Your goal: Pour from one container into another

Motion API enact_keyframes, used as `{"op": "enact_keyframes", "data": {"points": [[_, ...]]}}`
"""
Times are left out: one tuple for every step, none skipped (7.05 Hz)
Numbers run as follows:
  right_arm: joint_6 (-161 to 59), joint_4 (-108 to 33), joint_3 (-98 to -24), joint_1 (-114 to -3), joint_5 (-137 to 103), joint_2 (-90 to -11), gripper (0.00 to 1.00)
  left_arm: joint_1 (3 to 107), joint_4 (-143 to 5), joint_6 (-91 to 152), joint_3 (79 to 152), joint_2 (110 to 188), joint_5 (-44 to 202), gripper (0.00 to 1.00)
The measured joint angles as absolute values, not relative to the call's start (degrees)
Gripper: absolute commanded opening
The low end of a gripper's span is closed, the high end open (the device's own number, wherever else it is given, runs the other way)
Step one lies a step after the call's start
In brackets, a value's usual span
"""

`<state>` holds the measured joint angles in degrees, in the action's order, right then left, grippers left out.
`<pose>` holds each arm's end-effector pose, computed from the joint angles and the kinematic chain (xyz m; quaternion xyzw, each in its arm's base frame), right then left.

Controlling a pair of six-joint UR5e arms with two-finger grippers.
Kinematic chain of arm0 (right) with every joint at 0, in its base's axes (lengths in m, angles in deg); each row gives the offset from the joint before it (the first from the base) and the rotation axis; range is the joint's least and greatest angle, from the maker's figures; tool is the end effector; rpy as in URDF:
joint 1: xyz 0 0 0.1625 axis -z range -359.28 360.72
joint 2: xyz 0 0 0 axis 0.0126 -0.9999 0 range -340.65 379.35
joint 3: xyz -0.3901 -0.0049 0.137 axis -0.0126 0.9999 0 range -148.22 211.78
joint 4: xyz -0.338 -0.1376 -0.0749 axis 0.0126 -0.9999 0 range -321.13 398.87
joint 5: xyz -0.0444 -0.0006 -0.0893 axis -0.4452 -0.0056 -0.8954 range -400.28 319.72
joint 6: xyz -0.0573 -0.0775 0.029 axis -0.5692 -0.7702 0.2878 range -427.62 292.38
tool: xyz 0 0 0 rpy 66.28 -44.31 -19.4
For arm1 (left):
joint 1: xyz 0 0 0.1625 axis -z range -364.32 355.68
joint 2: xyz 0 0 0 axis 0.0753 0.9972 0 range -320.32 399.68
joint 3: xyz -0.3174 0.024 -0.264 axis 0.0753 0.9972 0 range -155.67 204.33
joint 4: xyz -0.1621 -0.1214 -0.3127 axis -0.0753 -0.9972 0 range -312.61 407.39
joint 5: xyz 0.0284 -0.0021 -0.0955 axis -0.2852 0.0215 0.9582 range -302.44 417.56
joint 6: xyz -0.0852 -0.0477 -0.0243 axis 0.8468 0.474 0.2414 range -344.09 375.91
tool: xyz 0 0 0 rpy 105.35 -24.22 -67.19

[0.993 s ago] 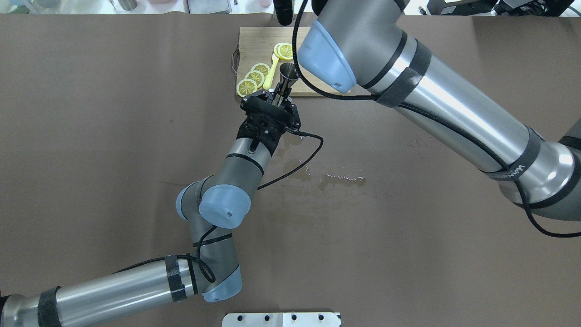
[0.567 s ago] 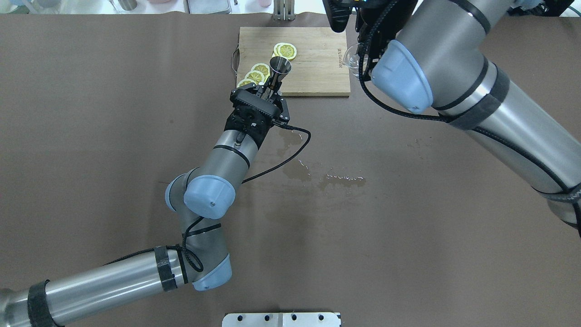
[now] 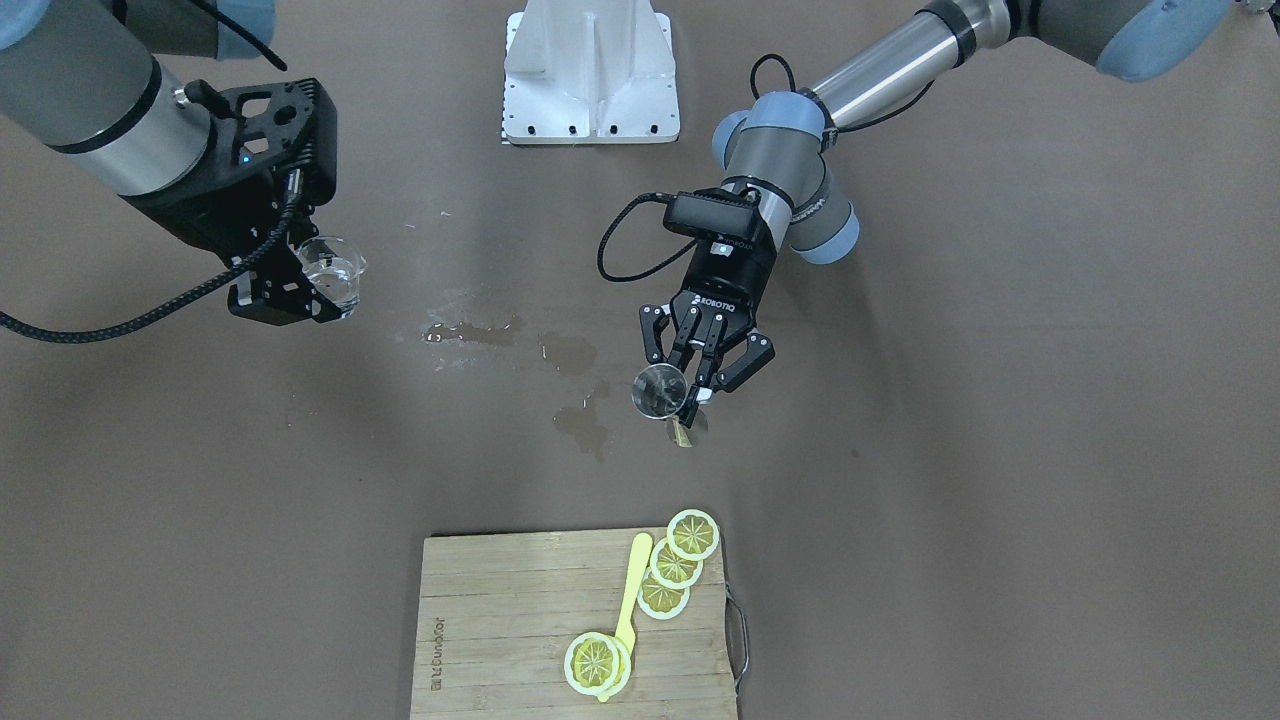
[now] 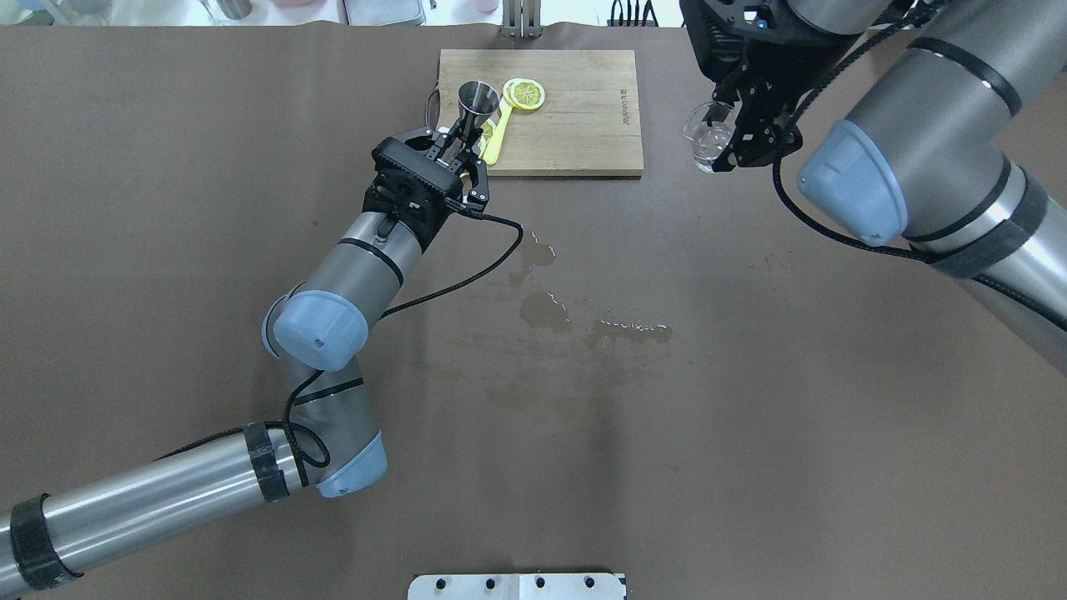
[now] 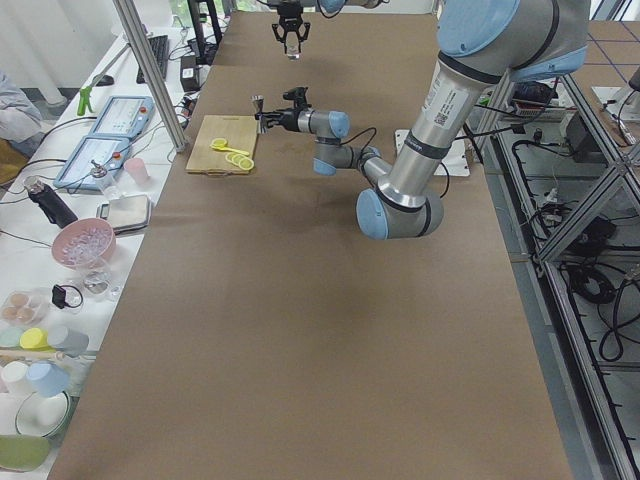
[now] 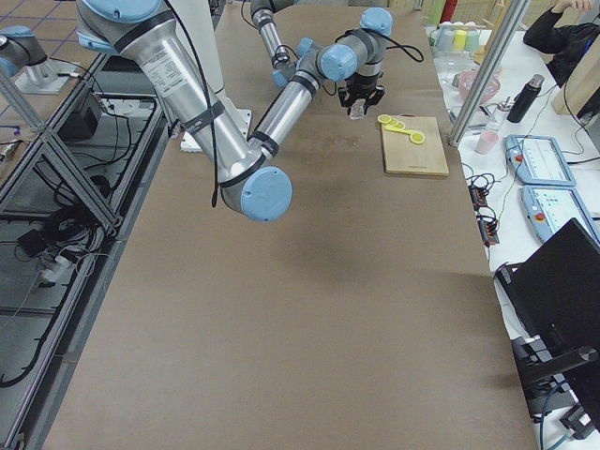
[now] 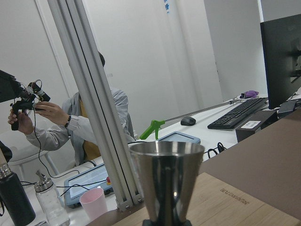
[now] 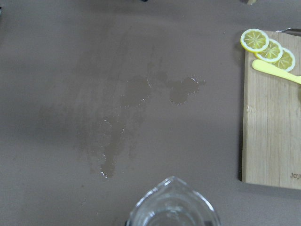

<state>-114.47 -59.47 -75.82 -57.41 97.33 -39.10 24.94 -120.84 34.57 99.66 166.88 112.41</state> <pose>-0.2475 -0.5099 0.2379 0.3656 -0.3334 -0.6526 0.5738 0.4594 -0.4764 0.2452 0.6880 0.3209 0.0012 0.6509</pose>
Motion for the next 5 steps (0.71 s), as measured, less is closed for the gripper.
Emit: {"op": "enact_keyframes", "data": {"points": [[-113.8, -54.5, -75.8, -58.5, 99.7, -43.2, 0.00, 26.2, -122.3, 34.5, 99.7, 165.5, 114.4, 0.00], [-113.6, -50.1, -74.9, -60.2, 102.3, -46.7, 0.00, 27.4, -124.2, 34.6, 99.8, 163.8, 116.1, 0.00], [-113.5, -45.4, -72.3, -62.4, 105.5, -49.3, 0.00, 28.4, -125.8, 34.6, 100.2, 161.9, 117.8, 0.00], [-113.5, -39.1, -68.3, -64.7, 108.5, -51.5, 0.00, 29.2, -127.3, 34.8, 100.7, 159.6, 118.9, 0.00], [-113.5, -32.3, -63.7, -66.2, 110.2, -52.9, 0.00, 30.7, -128.2, 35.0, 101.0, 158.2, 120.9, 0.00]]}}
